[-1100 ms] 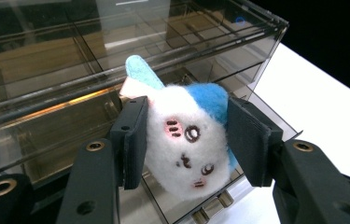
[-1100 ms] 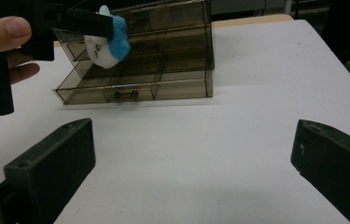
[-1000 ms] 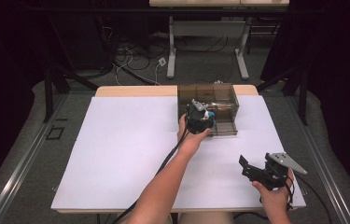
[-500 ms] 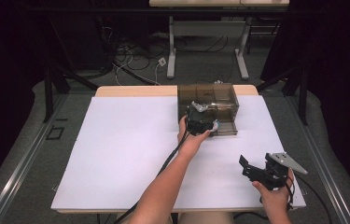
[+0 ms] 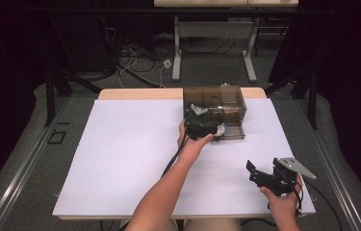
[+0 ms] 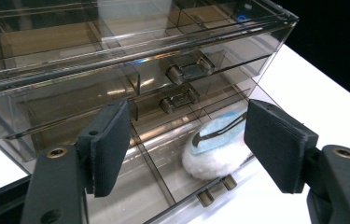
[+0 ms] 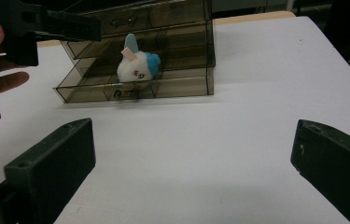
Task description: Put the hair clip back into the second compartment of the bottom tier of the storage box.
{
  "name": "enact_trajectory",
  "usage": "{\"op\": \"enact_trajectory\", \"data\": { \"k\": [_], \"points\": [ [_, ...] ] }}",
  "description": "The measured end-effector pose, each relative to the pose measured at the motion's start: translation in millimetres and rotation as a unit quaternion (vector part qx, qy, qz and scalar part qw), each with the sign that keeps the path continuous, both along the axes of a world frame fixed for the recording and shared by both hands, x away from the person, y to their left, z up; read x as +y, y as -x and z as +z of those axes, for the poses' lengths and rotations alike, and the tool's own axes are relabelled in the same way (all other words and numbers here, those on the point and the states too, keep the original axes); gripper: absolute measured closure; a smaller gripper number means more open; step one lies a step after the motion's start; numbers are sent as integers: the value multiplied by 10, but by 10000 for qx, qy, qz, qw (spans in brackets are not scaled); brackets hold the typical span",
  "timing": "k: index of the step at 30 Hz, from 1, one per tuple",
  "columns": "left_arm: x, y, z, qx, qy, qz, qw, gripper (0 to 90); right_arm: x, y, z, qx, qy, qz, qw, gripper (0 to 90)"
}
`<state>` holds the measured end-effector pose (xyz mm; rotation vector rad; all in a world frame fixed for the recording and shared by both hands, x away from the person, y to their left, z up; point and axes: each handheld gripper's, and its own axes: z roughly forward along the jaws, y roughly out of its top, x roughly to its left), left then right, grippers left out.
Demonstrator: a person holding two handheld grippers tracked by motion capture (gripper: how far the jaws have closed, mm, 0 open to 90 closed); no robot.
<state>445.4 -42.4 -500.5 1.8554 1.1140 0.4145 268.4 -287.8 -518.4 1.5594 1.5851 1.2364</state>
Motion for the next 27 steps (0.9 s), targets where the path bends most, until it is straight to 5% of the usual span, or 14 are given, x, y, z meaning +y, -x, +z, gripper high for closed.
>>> {"op": "enact_trajectory", "data": {
  "k": [16,19,20,27],
  "points": [
    [253,110,116,54,245,-6,9997,189,14,-2,-7,-27,28,-3,10000,0],
    [282,118,128,101,215,59,9997,157,15,9,7,161,76,32,9998,0],
    [296,123,134,130,197,59,9997,152,24,-5,-11,9,22,11,10000,0],
    [386,164,147,205,335,29,9992,84,19,-9,-14,3,56,21,10000,0]
  ]
}}
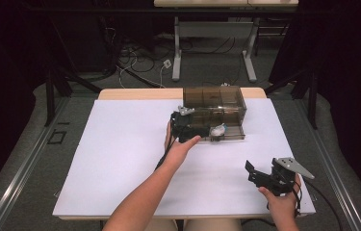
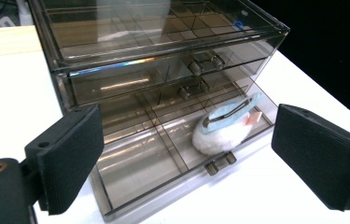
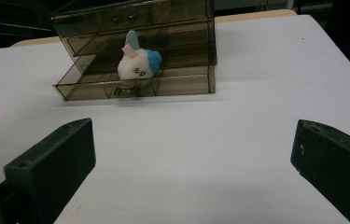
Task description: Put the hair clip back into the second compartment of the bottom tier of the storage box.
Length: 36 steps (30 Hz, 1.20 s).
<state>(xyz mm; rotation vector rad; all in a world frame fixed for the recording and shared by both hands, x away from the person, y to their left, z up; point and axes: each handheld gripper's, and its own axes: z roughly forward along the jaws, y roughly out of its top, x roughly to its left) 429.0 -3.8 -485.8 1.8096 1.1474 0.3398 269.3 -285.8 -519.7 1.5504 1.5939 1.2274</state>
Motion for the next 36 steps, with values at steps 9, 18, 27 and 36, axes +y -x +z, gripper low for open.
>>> {"op": "enact_trajectory", "data": {
  "k": [9,18,27,36],
  "points": [
    [148,73,27,18,97,43,9999,7,14,-4,-3,2,-35,-15,10000,0],
    [284,207,39,14,126,57,9999,5,10,-7,-4,16,5,9,10000,0],
    [430,350,32,66,229,-93,9997,6,19,-8,-5,22,-13,5,10000,0],
    [577,528,46,87,366,-207,9991,6,19,-4,-5,66,23,0,10000,0]
  ]
}}
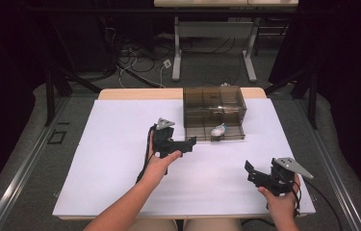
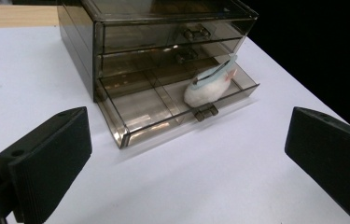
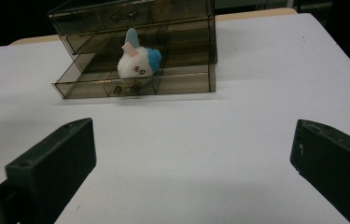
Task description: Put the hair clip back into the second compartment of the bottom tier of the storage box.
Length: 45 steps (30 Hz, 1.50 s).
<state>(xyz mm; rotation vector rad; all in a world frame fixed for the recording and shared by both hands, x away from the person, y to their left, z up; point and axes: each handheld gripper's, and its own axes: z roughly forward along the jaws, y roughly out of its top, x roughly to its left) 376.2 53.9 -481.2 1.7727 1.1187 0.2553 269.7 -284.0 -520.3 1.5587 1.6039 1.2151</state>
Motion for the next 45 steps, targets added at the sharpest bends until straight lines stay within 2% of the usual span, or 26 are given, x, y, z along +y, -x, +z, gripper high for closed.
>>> {"op": "enact_trajectory", "data": {
  "k": [2,4,9,12,14,17,18,22,23,28,33,35,37,40,45],
  "points": [
    [28,22,14,62,41,-12,10000,6,3,-2,-3,-46,-7,18,10000,0],
    [49,46,28,38,26,-5,10000,8,10,-6,-10,-96,-15,-8,10000,0],
    [96,98,42,-8,12,-12,10000,15,12,-8,-13,-92,-13,4,10000,0],
    [115,132,53,19,2,-25,10000,15,1,7,3,73,22,51,10000,0],
    [127,146,60,-35,0,-22,10000,16,1,-1,-7,-20,-14,47,10000,0],
    [137,168,74,-38,-43,-39,10000,16,1,-2,-6,38,-19,24,10000,0],
    [137,175,74,-28,-3,-48,10000,16,6,-10,-17,-52,-57,12,10000,1],
    [163,197,80,-32,-33,-85,10000,18,2,0,-8,49,-21,36,10000,2],
    [165,199,80,-7,-17,-60,10000,19,6,-8,-19,-44,-62,26,10000,4],
    [191,195,79,19,-36,-42,10000,24,-3,-1,-20,43,-51,33,10000,19],
    [200,209,85,10,-58,-32,10000,24,-13,2,-20,18,-100,2,9999,19],
    [207,222,97,-19,-76,-18,10000,24,-17,7,-14,86,-76,-12,9999,19],
    [220,236,108,-56,-59,-18,10000,27,-14,4,-21,2,-102,-17,9999,19],
    [252,261,126,-69,-62,2,10000,27,-11,11,-16,19,-106,-10,9999,19],
    [320,314,146,-199,-193,37,9996,27,-19,10,-17,8,-87,-6,10000,19]
  ]
}}
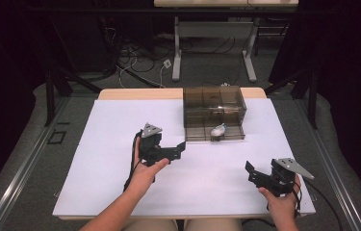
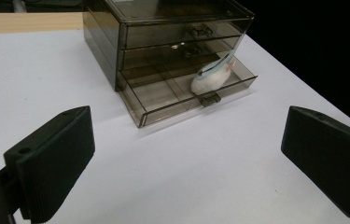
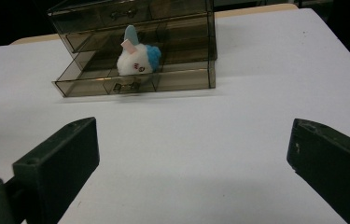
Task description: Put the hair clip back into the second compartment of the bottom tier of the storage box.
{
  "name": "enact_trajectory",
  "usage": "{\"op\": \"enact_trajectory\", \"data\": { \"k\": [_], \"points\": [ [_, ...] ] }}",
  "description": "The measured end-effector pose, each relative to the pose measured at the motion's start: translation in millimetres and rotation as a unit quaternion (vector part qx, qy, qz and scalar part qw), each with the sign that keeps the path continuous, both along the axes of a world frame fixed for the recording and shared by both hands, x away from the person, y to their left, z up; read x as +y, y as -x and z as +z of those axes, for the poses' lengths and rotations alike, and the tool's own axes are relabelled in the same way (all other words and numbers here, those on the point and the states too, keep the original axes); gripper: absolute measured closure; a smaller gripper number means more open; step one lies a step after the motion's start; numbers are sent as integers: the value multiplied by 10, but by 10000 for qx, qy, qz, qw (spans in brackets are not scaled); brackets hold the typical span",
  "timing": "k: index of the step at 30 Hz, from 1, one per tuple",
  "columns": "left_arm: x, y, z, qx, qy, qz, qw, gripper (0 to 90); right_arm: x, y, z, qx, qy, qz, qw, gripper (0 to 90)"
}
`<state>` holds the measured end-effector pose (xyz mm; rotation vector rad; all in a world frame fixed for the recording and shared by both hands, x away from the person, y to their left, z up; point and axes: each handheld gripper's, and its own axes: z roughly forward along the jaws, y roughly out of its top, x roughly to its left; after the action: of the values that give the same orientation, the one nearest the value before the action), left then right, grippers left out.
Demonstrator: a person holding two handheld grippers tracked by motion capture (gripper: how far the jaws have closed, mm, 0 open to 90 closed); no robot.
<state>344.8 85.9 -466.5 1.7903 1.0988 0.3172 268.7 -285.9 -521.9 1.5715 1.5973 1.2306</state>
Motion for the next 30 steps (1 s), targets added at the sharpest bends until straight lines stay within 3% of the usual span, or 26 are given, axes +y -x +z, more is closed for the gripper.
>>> {"op": "enact_trajectory", "data": {
  "k": [9,20,22,23,26,30],
  "points": [
    [160,108,-39,-35,-111,109,9999,27,5,9,8,47,5,-8,10000,19],
    [518,248,-161,62,121,363,9992,31,4,22,2,21,21,-13,10000,19],
    [575,264,-165,51,144,414,9990,31,13,11,-9,-133,10,-47,9999,19],
    [598,267,-166,55,129,438,9989,31,4,31,11,14,28,21,10000,19],
    [661,278,-178,23,51,522,9986,31,7,23,3,-64,3,-24,10000,19],
    [731,288,-201,16,4,618,9981,31,-7,33,12,18,1,-39,10000,19]
  ]
}}
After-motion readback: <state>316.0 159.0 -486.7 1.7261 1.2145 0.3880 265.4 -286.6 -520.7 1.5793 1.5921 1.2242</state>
